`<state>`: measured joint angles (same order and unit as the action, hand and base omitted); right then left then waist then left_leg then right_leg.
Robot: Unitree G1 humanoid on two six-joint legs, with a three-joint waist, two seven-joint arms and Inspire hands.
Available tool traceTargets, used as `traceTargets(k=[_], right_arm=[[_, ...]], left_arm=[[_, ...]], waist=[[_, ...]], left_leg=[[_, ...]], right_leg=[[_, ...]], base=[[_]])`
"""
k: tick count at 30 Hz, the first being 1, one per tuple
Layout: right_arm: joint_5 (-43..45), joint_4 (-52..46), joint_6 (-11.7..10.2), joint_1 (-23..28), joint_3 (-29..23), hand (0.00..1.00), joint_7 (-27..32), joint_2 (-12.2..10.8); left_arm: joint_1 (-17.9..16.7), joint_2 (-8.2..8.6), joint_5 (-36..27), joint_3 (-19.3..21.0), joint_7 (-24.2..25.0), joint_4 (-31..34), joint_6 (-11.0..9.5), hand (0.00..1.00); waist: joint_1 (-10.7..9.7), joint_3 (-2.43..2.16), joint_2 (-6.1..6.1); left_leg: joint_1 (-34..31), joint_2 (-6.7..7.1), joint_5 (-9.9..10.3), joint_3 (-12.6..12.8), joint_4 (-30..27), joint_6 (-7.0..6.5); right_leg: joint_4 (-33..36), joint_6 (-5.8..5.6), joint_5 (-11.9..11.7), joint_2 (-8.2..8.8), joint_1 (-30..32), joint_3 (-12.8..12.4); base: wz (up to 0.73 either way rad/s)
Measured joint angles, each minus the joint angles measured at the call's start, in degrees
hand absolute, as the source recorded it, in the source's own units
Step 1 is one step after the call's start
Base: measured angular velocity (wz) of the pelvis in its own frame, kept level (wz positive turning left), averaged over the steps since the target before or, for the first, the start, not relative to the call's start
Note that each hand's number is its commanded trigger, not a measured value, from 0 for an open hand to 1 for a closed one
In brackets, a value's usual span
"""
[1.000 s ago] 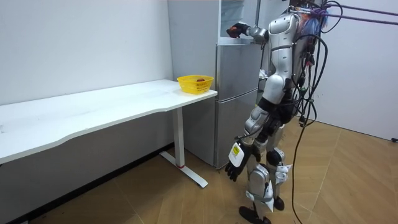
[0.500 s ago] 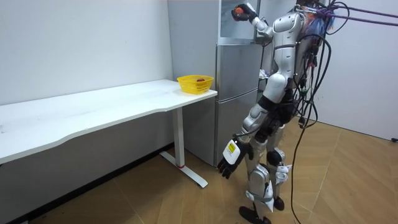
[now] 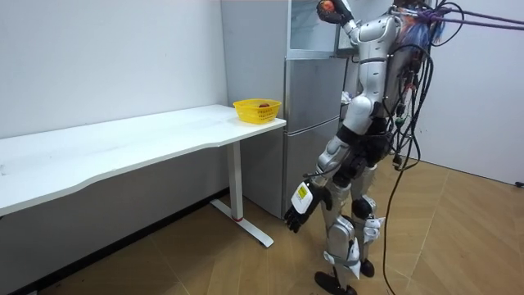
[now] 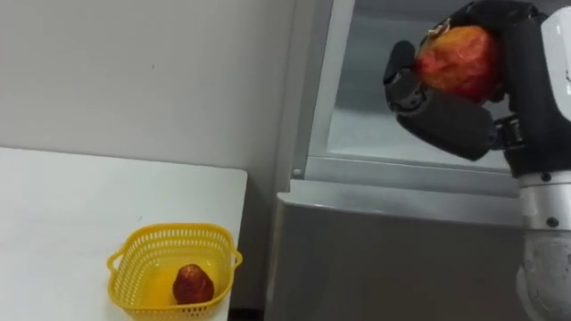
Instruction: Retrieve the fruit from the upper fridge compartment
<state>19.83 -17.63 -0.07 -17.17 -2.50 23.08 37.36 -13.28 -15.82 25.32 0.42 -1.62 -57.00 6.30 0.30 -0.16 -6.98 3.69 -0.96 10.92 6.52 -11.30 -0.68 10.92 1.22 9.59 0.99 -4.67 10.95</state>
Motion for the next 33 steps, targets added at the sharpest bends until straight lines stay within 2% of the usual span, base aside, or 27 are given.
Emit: traceTargets(k=[3, 6, 9, 14, 18, 20, 24, 30, 33], right_arm=[[0.8, -1.8, -0.6, 0.3, -0.1, 1.0, -0.2, -0.3], [2.9, -3.8, -0.9, 0.3, -0.1, 1.0, -0.7, -1.6], [3.0, -6.8, -1.4, 0.3, 0.0, 1.0, -1.4, -1.6], [4.2, -10.6, -3.9, 0.3, 0.0, 1.0, -3.2, -1.6], [5.4, -12.2, -5.3, 0.3, 0.4, 1.0, -4.6, -1.9], [5.4, -12.4, -6.6, 0.3, 1.6, 1.0, -5.4, -2.7], [5.7, -12.4, -6.9, 0.3, 3.7, 1.0, -7.7, -3.9], [11.1, -11.2, -7.0, 0.3, 7.1, 1.0, -10.3, -5.2], [12.0, -10.7, -6.7, 0.3, 8.5, 1.0, -12.4, -5.5]], left_arm=[[0.1, 0.41, 0.0, 0.0, 0.0, 0.0, -0.3, 0.0], [0.1, 0.78, -0.1, 0.0, 0.0, -0.1, -0.5, 0.0], [0.8, 1.04, -1.0, -0.2, -0.1, -1.6, -0.7, 0.0], [1.6, 1.15, -1.0, -0.1, -0.4, -5.0, -2.5, 0.0], [2.0, 1.26, -1.1, -0.2, -0.4, -6.1, -3.1, 0.0], [2.3, 1.38, -1.1, -1.2, -0.4, -6.1, -3.4, 0.0], [2.9, 1.45, -1.1, -1.2, -0.2, -6.1, -4.3, 0.0], [4.2, 1.44, -1.0, -1.6, 0.6, -6.9, -4.4, 0.0], [4.8, 1.28, -1.0, -1.7, 2.3, -6.9, -4.4, 0.0]], waist=[[-0.1, -0.08, -0.11], [-0.1, -0.13, -0.19], [0.0, -0.04, -0.05], [0.1, 0.13, 0.19], [0.1, 0.28, 0.34], [0.2, 0.42, 0.46], [0.4, 0.46, 0.44], [2.8, 0.54, 0.27], [3.8, 0.82, -0.31]], left_leg=[[0.1, -0.31, 0.1, 0.9, 0.0, 0.13], [0.0, -0.36, 0.1, 1.0, 0.3, 0.22], [0.0, -0.41, 0.2, 1.0, 0.7, 0.26], [0.0, -0.42, 0.3, 1.0, 0.8, 0.37], [0.0, -0.43, 0.3, 1.0, 0.8, 0.36], [0.0, -0.45, 0.3, 1.0, 0.7, 0.36], [0.0, -0.52, 0.4, 1.0, 0.6, 0.4], [0.0, -0.4, 0.4, 0.6, 0.6, 0.39], [-0.9, -0.19, 0.4, -0.2, 0.4, 0.36]], right_leg=[[0.0, 0.12, -0.1, -0.16, 0.3, -0.3], [0.0, 0.16, -0.1, -0.36, 0.6, -0.7], [-0.1, 0.16, -0.1, -0.44, 0.7, -0.7], [-0.1, 0.17, -0.1, -0.5, 0.7, -1.0], [-0.1, 0.17, -0.1, -0.52, 0.7, -1.1], [-0.1, 0.17, -0.1, -0.52, 0.6, -1.3], [0.0, 0.19, -0.1, -0.56, 0.6, -1.3], [0.0, 0.19, -0.1, -0.42, 0.5, -0.6], [-0.3, 0.17, -0.1, -0.18, 0.8, 0.3]], base=[[-0.13], [-0.05], [0.0], [0.0], [0.0], [0.0], [0.0], [0.02], [0.13]])
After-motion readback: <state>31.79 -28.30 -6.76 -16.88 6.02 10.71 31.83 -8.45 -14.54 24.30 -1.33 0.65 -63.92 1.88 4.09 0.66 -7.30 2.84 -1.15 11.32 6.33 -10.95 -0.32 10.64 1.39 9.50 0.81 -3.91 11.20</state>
